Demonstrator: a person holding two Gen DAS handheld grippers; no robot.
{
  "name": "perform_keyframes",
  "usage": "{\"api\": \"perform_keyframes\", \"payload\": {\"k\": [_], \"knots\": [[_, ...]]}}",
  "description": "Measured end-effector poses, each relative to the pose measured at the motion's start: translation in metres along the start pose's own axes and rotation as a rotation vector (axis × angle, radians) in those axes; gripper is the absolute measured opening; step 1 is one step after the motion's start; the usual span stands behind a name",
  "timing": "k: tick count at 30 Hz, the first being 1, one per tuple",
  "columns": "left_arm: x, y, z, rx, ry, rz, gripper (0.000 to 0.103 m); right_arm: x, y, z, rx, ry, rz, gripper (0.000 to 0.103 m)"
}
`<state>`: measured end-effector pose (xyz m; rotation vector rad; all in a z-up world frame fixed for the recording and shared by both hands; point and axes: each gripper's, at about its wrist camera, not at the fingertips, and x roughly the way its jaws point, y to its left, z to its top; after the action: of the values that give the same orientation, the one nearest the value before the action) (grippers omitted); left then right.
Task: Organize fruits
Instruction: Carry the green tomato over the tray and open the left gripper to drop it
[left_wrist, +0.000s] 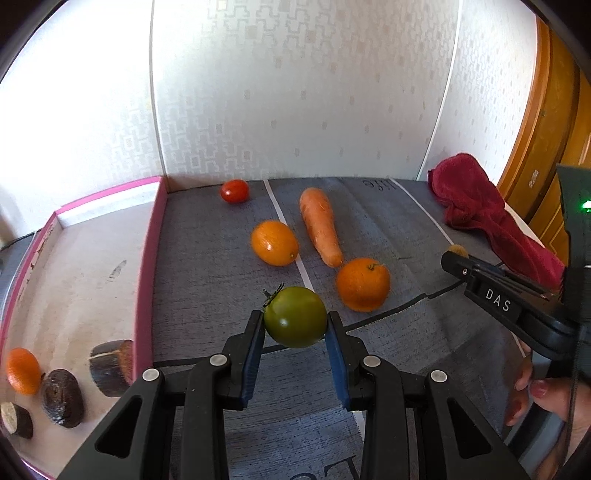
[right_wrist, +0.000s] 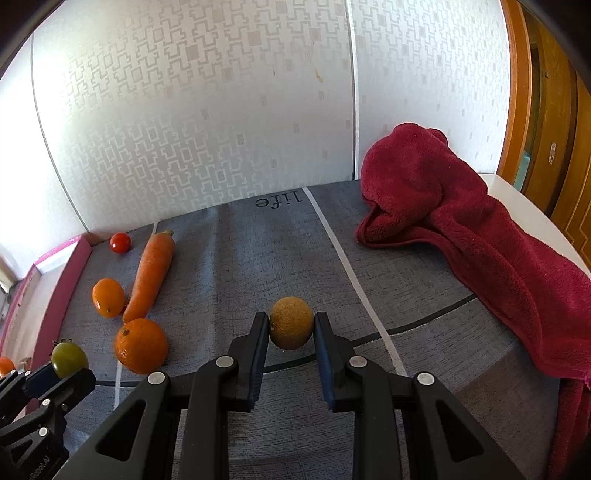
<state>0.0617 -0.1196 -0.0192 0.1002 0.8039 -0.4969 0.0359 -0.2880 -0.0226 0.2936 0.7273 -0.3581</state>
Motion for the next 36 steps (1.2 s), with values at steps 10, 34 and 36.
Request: {"api": "perform_keyframes", "payload": {"k": [10,34,36], "knots": [[-0.02,0.017,0.007,-0.026,-0.037,0.009,0.034,-0.003,0.01,-0.004,0.005,-0.003,0.04,0.025],[-0.058,0.103,0.004,-0.166,-0.083,0.102,0.034,-0.047,0.08,-0.007,-0.085,-0.096,0.267,0.025],[-0.06,0.116,0.002,-0.19,-0.08,0.116,0.034,-0.048,0.088,-0.008,-0.097,-0.093,0.29,0.025]]}}
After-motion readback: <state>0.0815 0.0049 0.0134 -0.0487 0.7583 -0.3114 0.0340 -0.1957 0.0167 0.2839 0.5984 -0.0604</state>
